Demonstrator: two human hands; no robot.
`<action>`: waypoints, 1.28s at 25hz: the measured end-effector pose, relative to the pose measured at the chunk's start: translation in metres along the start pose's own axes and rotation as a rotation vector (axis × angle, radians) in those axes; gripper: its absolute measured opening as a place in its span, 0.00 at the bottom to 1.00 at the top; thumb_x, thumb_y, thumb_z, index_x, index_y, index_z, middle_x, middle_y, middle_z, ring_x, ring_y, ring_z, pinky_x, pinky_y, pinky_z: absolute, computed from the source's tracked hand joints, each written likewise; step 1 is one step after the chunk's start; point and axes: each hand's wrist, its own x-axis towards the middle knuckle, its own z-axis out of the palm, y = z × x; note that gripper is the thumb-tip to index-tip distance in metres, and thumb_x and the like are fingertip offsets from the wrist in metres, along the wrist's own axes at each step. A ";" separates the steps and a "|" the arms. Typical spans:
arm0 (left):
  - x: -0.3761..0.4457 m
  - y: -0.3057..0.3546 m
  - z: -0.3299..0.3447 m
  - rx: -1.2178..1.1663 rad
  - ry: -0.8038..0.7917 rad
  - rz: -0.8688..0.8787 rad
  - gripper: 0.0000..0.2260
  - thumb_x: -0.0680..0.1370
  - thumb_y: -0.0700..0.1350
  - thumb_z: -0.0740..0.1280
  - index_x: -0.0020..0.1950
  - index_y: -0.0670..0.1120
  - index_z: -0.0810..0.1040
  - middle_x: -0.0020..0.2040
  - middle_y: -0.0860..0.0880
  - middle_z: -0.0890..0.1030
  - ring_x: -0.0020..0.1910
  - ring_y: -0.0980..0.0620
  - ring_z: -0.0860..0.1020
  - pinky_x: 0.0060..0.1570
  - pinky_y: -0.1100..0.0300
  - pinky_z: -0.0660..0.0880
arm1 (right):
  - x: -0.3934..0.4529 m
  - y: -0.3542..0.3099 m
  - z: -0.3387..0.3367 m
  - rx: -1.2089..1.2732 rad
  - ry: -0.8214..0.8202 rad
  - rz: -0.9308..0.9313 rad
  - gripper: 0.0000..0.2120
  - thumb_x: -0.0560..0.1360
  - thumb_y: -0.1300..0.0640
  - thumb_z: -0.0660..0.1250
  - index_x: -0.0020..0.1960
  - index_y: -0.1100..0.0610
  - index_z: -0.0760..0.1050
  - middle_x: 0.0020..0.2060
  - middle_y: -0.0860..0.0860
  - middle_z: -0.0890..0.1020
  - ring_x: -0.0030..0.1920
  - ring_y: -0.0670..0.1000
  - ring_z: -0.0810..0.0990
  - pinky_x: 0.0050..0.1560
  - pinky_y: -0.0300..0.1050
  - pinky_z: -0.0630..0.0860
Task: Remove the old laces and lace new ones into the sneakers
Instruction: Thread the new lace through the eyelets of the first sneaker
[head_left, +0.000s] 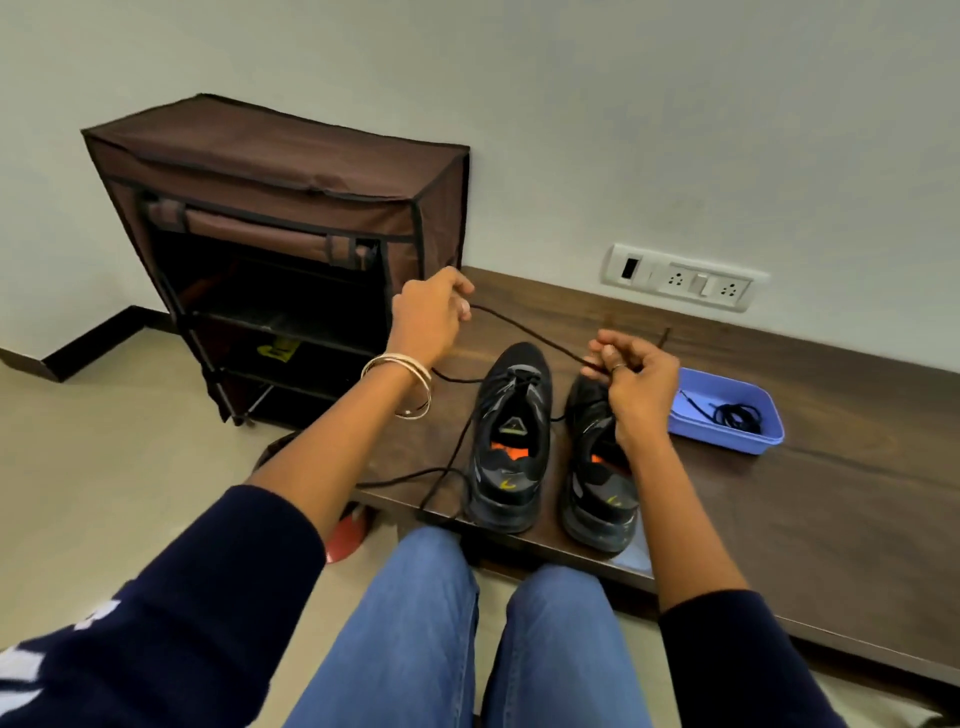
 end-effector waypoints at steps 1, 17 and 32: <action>-0.001 -0.005 0.002 0.021 0.075 -0.012 0.14 0.75 0.34 0.58 0.50 0.49 0.77 0.36 0.55 0.81 0.45 0.49 0.80 0.54 0.47 0.75 | -0.003 0.007 0.001 -0.079 0.001 0.013 0.08 0.78 0.70 0.62 0.53 0.68 0.79 0.40 0.57 0.82 0.34 0.46 0.82 0.36 0.36 0.79; 0.003 0.023 0.046 -0.028 -0.321 0.332 0.21 0.70 0.43 0.75 0.62 0.45 0.78 0.57 0.48 0.80 0.55 0.53 0.78 0.59 0.61 0.72 | 0.002 -0.009 0.045 -0.271 -0.114 0.011 0.07 0.76 0.66 0.68 0.49 0.59 0.71 0.36 0.57 0.82 0.37 0.55 0.85 0.39 0.54 0.83; -0.003 0.016 0.056 -0.101 -0.260 0.161 0.09 0.73 0.42 0.73 0.53 0.46 0.83 0.43 0.52 0.83 0.41 0.60 0.79 0.47 0.73 0.74 | 0.005 -0.013 0.043 -0.268 -0.114 0.084 0.03 0.73 0.65 0.72 0.40 0.62 0.81 0.34 0.58 0.84 0.32 0.53 0.84 0.35 0.42 0.81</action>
